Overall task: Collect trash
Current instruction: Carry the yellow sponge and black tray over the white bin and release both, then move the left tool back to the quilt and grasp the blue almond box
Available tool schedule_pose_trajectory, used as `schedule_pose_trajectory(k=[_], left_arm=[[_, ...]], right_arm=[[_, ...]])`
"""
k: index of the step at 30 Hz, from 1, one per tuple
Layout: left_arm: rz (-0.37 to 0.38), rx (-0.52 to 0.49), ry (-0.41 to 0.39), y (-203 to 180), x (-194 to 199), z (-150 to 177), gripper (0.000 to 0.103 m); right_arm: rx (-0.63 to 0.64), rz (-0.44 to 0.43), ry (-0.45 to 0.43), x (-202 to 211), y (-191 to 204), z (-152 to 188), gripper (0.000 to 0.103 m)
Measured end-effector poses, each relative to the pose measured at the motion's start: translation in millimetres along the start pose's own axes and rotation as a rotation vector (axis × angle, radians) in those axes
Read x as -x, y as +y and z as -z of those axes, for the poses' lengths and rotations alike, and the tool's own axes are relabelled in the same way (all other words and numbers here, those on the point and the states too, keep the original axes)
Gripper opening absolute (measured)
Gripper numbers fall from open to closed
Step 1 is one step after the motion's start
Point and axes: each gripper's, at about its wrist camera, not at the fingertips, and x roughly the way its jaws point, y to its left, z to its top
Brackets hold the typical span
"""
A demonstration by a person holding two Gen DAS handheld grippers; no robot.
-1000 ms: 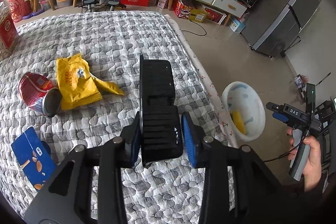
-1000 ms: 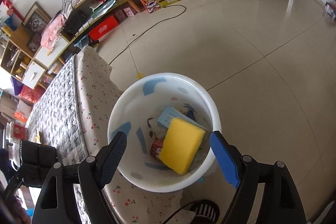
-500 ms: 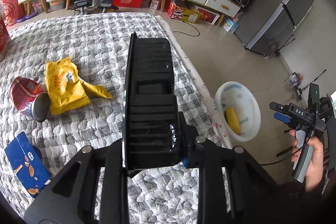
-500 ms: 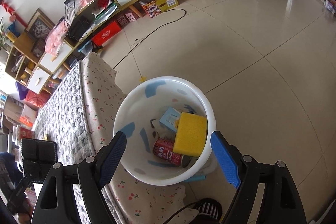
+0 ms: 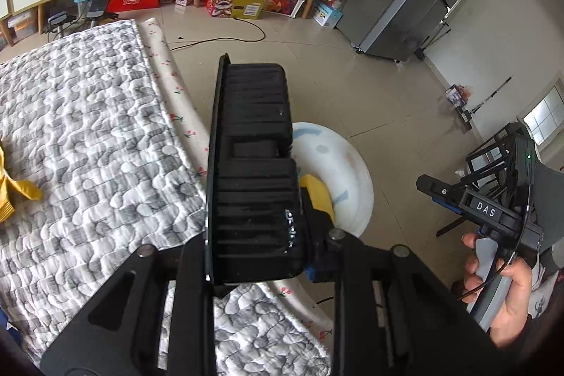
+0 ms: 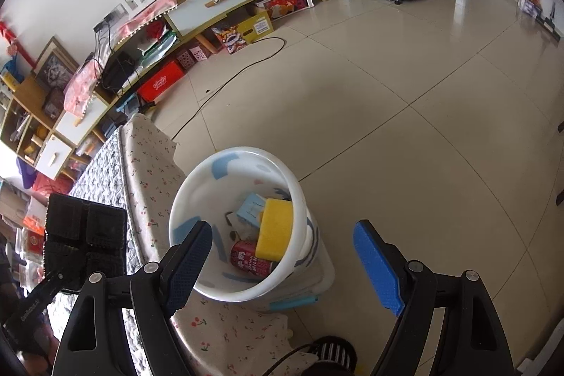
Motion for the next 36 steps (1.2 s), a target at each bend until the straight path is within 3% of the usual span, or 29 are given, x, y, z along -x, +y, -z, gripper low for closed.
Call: schedule_pose_trajectory(k=[7, 9, 10, 11, 19, 23, 28, 36], left_arm=[[0.030, -0.073, 0.021, -34.6, -33.0, -9.1, 0.028], [0.027, -0.090, 0.029, -36.5, -40.7, -12.3, 0.054], [0.000, -0.081, 0.021, -35.8, -40.8, -12.0, 0.079], [-0.012, -0.072, 0.000, -33.4, -38.3, -12.2, 0.084], [-0.078, -0.056, 0.015, -4.0, -14.1, 0.6, 0.086], [-0.136, -0.020, 0.016, 22.6, 5.3, 12.8, 0.094], [-0.212, 0.020, 0.004, 56.8, 37.0, 33.9, 0.102], [-0.333, 0.056, -0.024, 113.3, 89.8, 61.2, 0.102]], right_arm=[[-0.009, 0.019, -0.014, 6.6, -17.8, 3.2, 0.084], [-0.012, 0.021, -0.013, 6.5, -21.0, 3.5, 0.084], [-0.013, 0.022, -0.014, 6.8, -21.6, 3.7, 0.084], [-0.014, 0.021, -0.014, 7.2, -21.7, 3.8, 0.084], [0.010, 0.005, -0.018, 8.3, -10.4, 3.0, 0.084], [0.036, -0.010, -0.019, 9.0, 4.7, 4.5, 0.084], [0.085, -0.028, -0.015, 8.5, 32.1, 9.1, 0.084], [0.203, -0.061, 0.003, 6.0, 94.7, 26.5, 0.084]])
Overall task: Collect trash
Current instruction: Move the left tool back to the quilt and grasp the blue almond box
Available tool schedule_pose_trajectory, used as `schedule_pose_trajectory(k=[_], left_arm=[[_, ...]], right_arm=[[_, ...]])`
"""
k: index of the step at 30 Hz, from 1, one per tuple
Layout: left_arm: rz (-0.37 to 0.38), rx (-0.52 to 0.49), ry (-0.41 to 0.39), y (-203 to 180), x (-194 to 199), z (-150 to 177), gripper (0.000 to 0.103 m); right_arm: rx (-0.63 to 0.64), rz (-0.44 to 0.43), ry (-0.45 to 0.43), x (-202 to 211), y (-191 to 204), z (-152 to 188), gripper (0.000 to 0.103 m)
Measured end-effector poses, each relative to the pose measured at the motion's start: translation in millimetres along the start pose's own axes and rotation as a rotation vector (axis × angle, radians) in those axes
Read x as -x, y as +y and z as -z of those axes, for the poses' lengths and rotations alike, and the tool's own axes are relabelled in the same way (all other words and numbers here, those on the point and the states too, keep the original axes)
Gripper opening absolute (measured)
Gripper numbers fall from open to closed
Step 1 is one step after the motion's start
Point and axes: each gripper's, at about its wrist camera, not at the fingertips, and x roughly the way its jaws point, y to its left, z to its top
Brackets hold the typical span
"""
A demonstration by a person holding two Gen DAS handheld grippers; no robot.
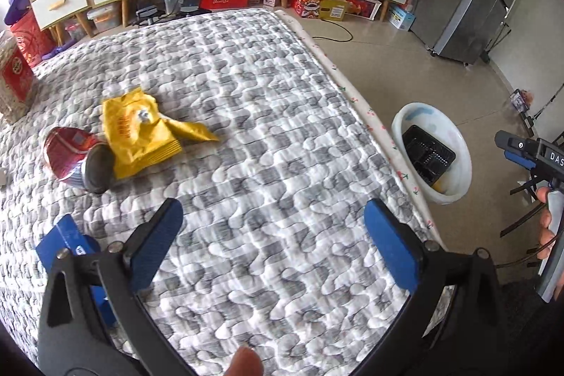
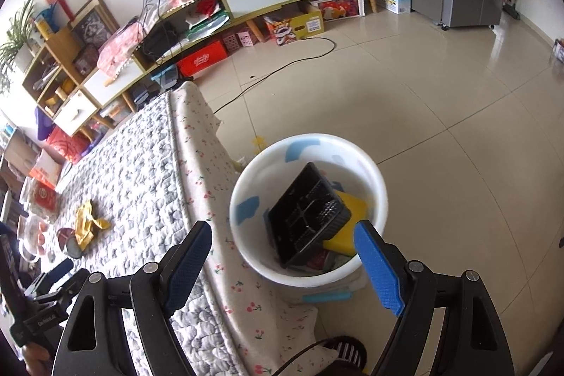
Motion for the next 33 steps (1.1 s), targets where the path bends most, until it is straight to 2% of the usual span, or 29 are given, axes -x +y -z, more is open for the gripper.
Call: schedule_pose_trajectory(k=[10, 18, 24, 29, 33], left_arm=[[-0.225, 0.135, -0.007, 79.7, 27.9, 33.6, 0.102], [-0.374, 0.247, -0.035, 118.5, 41.9, 59.8, 0.102], [-0.421, 0.416, -0.020, 149.8, 34.8, 80.9, 0.102], [-0.373, 0.465, 0.010, 152.5, 16.0, 83.1, 0.102], [-0.377, 0.482, 0.023, 150.9, 1.3, 81.1, 0.102]], right_arm=[[0.198, 0.008, 0.016, -19.2, 87.6, 15.8, 0.085], [0.311, 0.012, 0.054, -41.8, 144.1, 31.8, 0.085], [0.359, 0.011, 0.079, -57.3, 173.5, 38.1, 0.085], [0.394, -0.002, 0.093, -67.4, 195.0, 40.4, 0.085], [0.415, -0.011, 0.100, -72.5, 209.3, 42.9, 0.085]])
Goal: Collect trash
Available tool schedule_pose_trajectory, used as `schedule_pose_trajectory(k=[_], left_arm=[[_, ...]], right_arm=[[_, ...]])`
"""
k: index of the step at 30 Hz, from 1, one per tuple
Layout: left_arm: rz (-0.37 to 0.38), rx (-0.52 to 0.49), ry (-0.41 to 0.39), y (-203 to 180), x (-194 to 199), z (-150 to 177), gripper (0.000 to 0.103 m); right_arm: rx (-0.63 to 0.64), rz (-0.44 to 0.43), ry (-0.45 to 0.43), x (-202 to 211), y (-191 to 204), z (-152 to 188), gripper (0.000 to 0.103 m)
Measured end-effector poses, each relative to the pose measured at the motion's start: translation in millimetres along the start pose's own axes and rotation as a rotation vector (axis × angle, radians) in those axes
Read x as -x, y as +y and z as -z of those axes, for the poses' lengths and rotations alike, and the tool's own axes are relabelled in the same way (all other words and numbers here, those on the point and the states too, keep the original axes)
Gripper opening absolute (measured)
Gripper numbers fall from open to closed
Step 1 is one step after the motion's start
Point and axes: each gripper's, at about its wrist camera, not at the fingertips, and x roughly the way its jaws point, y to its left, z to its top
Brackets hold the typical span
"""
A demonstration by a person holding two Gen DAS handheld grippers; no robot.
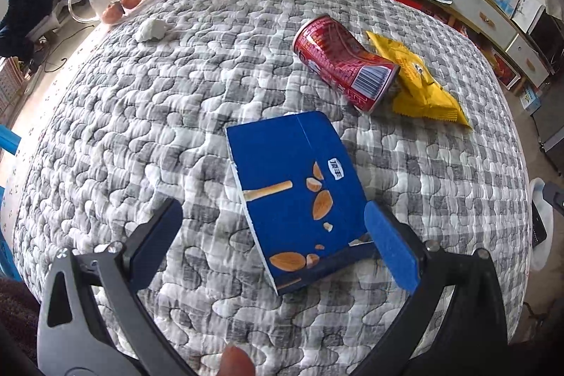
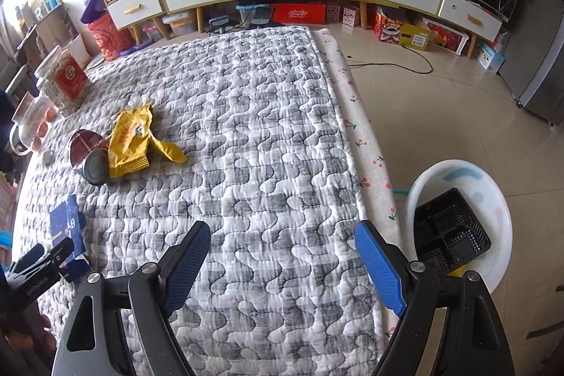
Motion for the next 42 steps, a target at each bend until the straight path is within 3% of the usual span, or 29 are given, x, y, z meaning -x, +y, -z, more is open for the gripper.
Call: schedule_pose_trajectory(k=[8, 15, 18, 23, 29, 35, 42], left_arm=[[-0.041, -0.010, 0.041, -8.3, -20.1, -1.0, 0.102], [0.111, 0.065, 0.030, 15.4, -10.8, -4.6, 0.098], [0.152, 0.049, 0.021, 23.0, -6.4, -4.9, 0.082], [0.223, 0.038, 0.024, 40.0, 0.0, -7.2, 0.044], [0.271, 0.028, 0.022, 58.0, 7.4, -8.8, 0.012], [0.405, 0.064, 0.049, 76.2, 6.8, -11.7, 0.002], [0.474, 0.074, 0.075, 80.6, 7.6, -9.7, 0.001]], right_arm=[[0.037, 0.000, 0.014, -6.7, 13.2, -0.2, 0.085], [0.028, 0.008, 0.023, -8.6, 10.7, 0.7, 0.085], [0.034, 0.014, 0.026, -10.4, 13.4, 1.0, 0.085], [0.055, 0.018, 0.033, -15.0, 23.0, 0.9, 0.085], [0.084, 0.021, 0.034, -20.0, 37.7, 0.5, 0.085], [0.107, 0.030, 0.037, -25.8, 49.1, -0.2, 0.085], [0.112, 0.029, 0.038, -29.4, 55.1, -2.6, 0.085]])
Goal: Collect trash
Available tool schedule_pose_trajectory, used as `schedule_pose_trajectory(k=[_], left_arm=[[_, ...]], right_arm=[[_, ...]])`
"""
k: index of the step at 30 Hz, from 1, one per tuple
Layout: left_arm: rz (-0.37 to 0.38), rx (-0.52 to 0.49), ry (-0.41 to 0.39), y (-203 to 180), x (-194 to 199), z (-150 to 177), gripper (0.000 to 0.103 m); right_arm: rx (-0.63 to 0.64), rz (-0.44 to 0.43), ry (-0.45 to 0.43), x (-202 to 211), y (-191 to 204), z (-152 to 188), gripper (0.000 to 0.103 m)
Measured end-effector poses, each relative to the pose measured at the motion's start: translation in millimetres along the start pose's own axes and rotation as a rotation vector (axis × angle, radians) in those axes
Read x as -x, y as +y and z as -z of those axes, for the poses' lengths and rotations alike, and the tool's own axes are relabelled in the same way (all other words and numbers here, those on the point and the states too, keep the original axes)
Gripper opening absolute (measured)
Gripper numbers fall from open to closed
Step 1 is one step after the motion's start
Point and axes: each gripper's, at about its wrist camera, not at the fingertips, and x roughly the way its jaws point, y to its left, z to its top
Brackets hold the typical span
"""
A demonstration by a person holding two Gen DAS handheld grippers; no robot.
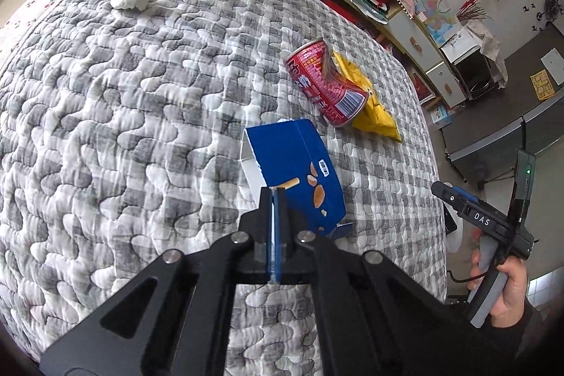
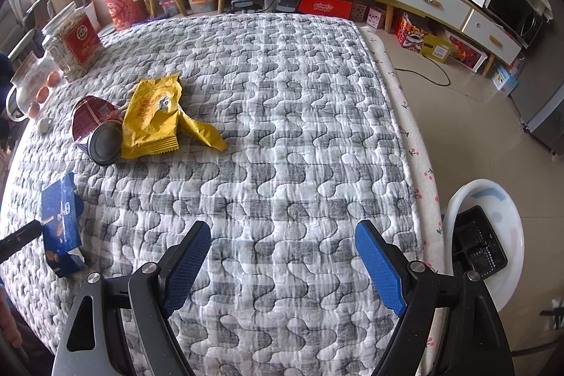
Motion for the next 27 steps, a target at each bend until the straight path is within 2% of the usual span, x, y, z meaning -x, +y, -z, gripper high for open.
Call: schedule_pose_trajectory(k=[1, 3, 4, 5, 9, 11, 15, 18, 22, 24, 27], left_arm=[[-0.022, 0.011, 0.005, -0.4, -0.6, 0.4, 0.008], [-0.083, 0.042, 0.001, 0.3, -0.6, 1.3, 0.052], [-0.112, 0.058, -0.016, 0.2, 0.8, 2.4, 0.086], [-0.135, 0.067, -0.041, -2.5, 2.8, 3.1, 0.091], [-0.226, 0.012, -0.050, -30.0, -7.0, 0.6, 0.093], [-0.299, -0.034, -0.067, -48.6, -16.9, 4.2, 0.098], [-0.446, -0.159, -0.074, -79.9, -44.7, 18.1, 0.098], [-0.528, -0.231, -0.060, -89.9, -61.9, 31.6, 0.098], [-0.525, -0.240, -0.090, -84.1, -61.3, 36.4, 0.098], [-0.506, -0.228, -0.106, -77.5, -56.8, 33.6, 0.090], [-0.491, -0.210, -0.140, -67.3, -50.4, 27.6, 0.073]], right_arm=[[0.000, 0.000, 0.000, 0.1, 0.0, 0.0, 0.085], [0.001, -0.004, -0.001, 0.2, 0.1, -0.3, 0.085], [0.002, -0.005, -0.002, 0.4, 0.7, -0.5, 0.085], [0.002, -0.006, -0.002, 0.6, 0.7, -0.6, 0.085], [-0.012, -0.015, -0.010, 4.5, -4.5, -1.2, 0.085], [-0.031, -0.019, -0.018, 7.1, -9.8, -1.5, 0.085], [-0.066, -0.031, -0.021, 11.2, -21.8, 0.2, 0.085], [-0.070, -0.028, -0.020, 12.7, -27.2, 2.6, 0.085], [-0.073, -0.024, -0.018, 14.5, -32.1, 5.7, 0.085], [-0.075, -0.022, -0.019, 14.9, -33.5, 6.3, 0.085], [-0.078, -0.022, -0.020, 15.1, -34.0, 6.1, 0.085]])
